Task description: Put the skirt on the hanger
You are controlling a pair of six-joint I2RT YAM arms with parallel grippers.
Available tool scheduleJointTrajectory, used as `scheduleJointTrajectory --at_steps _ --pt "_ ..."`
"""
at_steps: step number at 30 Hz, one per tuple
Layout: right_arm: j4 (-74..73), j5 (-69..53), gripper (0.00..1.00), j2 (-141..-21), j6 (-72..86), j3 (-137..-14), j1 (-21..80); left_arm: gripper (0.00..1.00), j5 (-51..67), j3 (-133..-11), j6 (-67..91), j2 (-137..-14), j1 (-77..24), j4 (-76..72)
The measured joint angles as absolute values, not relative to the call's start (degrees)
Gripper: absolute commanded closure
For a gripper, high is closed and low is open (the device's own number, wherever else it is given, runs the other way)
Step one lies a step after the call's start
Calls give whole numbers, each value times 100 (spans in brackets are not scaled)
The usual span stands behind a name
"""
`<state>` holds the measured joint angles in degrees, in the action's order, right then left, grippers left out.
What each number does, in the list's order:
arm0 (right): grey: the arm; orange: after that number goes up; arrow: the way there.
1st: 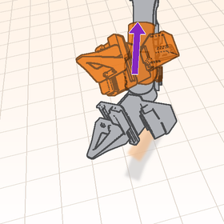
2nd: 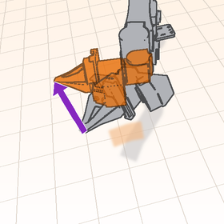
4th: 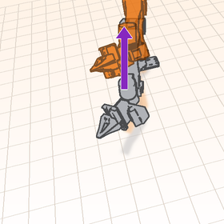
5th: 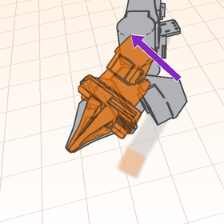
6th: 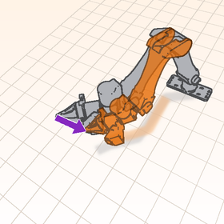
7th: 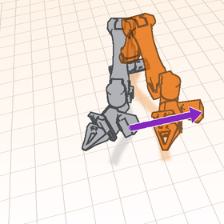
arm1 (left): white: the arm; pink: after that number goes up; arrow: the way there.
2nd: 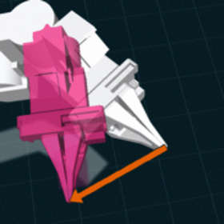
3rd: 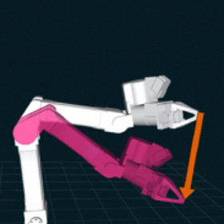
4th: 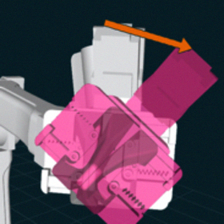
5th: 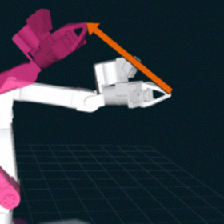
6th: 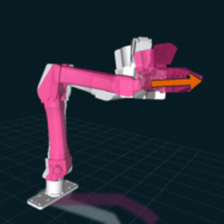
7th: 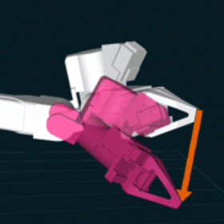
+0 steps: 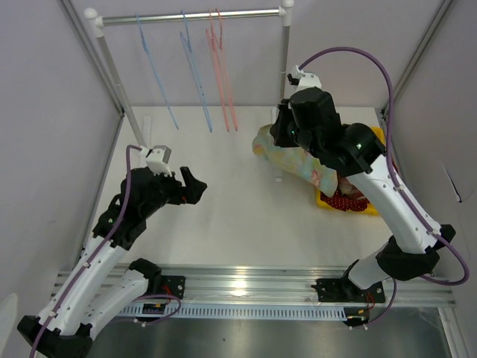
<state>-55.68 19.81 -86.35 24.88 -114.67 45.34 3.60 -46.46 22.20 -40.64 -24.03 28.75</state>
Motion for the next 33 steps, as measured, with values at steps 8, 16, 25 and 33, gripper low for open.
scheduleJointTrajectory --at_steps 8,16,25,33 --pt "-5850 2060 100 -8580 2480 -12175 5140 1 714 -4165 2674 -4191 -2403 2237" --pt "-6160 2143 100 -8580 2475 -12243 5203 1 963 -3374 3210 -4630 -2434 1166" --pt "-6294 2228 100 -8580 2451 -12346 5203 3 701 -2980 3505 -5070 -2788 593" --pt "-6361 2331 100 -8593 2381 -12460 5203 20 576 -2604 3542 -5343 -3275 60"
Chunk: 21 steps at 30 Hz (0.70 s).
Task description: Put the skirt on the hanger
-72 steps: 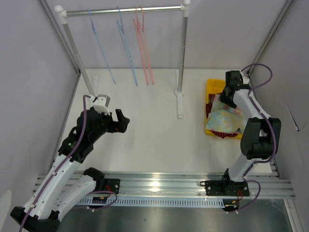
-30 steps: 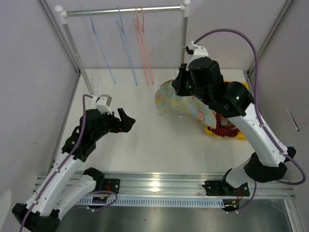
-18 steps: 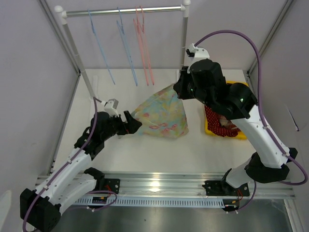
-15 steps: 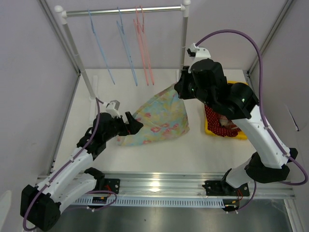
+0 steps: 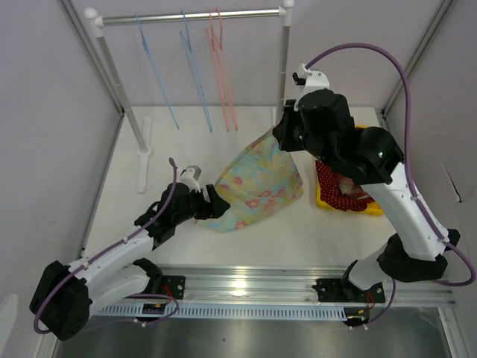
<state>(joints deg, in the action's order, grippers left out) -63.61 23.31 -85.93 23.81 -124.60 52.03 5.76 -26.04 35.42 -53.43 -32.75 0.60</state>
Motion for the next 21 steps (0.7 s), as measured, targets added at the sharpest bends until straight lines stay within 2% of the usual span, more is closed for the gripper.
scheduleJointTrajectory --at_steps 2,3,5,6,8,9,15,21 --pt "-6412 2364 100 -8626 2357 -12632 5203 30 563 -2515 3579 -5529 -3387 -80" --pt "-6434 2379 100 -8641 2342 -12724 5203 42 552 -2495 3586 -5605 -3415 -117" --pt "-6471 2414 100 -8678 2324 -12875 5203 51 515 -2475 3621 -5791 -3461 -178" --pt "-6490 2429 100 -8698 2320 -12945 5203 67 504 -2473 3614 -5859 -3472 -196" --pt "-6495 2462 100 -8713 2300 -13008 5203 87 471 -2473 3621 -5911 -3476 -209" --pt "-6504 2475 100 -8718 2285 -13021 5203 100 462 -2473 3629 -5907 -3476 -204" --pt "-6622 2672 100 -8720 2228 -13030 5201 100 301 -2764 3599 -5192 -3485 718" --pt "-6445 2877 100 -8195 2171 -12352 5203 100 -255 -4125 3507 -3723 -3489 2152"
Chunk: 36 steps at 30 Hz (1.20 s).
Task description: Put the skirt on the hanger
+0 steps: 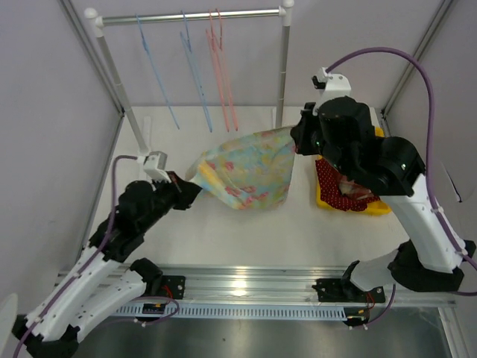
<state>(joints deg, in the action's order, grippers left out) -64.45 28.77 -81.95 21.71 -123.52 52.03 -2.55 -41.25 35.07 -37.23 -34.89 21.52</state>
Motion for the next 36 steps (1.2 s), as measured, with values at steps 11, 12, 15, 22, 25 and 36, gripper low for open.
scheduleJointTrajectory --at_steps 11,12,15,22,25,36 --pt "-5986 2768 100 -5986 2091 -10838 5203 100 -368 -5942 3144 -2738 -3494 3562" --pt "-5948 2753 100 -5878 2093 -10838 5203 100 -368 -6073 3129 -2751 -3498 3664" --pt "-5795 2687 100 -5673 2115 -10831 5210 100 -421 -6396 3092 -2869 -3518 3791" --pt "-5435 2512 100 -6320 2086 -9944 4687 100 -930 -6488 3251 -3957 -3520 3924" --pt "-4884 1522 100 -6982 2060 -9115 3559 100 -1131 -6348 3334 -4724 -3520 3861" --pt "-3636 -198 52 -9419 2126 -8267 1769 68 -1330 -6160 3435 -7968 -2724 2917"
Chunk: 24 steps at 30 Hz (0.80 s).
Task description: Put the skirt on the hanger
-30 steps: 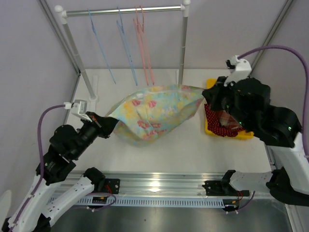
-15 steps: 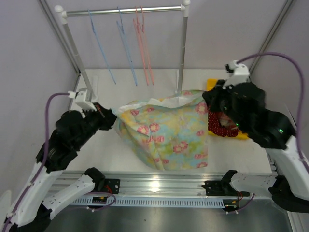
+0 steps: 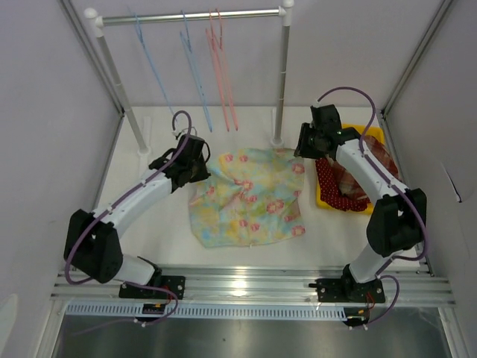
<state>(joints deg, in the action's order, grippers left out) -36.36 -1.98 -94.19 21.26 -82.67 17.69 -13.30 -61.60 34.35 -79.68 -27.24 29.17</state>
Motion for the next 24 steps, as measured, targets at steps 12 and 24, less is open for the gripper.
scheduleJointTrajectory --at_steps 12,24 --pt "-3234 -351 23 -9695 2102 -8372 1726 35 -1151 -6064 3295 -7336 -2571 2443" --pt "-3208 -377 24 -8921 2139 -8370 1800 39 -829 -5627 3238 -5153 -2569 3151"
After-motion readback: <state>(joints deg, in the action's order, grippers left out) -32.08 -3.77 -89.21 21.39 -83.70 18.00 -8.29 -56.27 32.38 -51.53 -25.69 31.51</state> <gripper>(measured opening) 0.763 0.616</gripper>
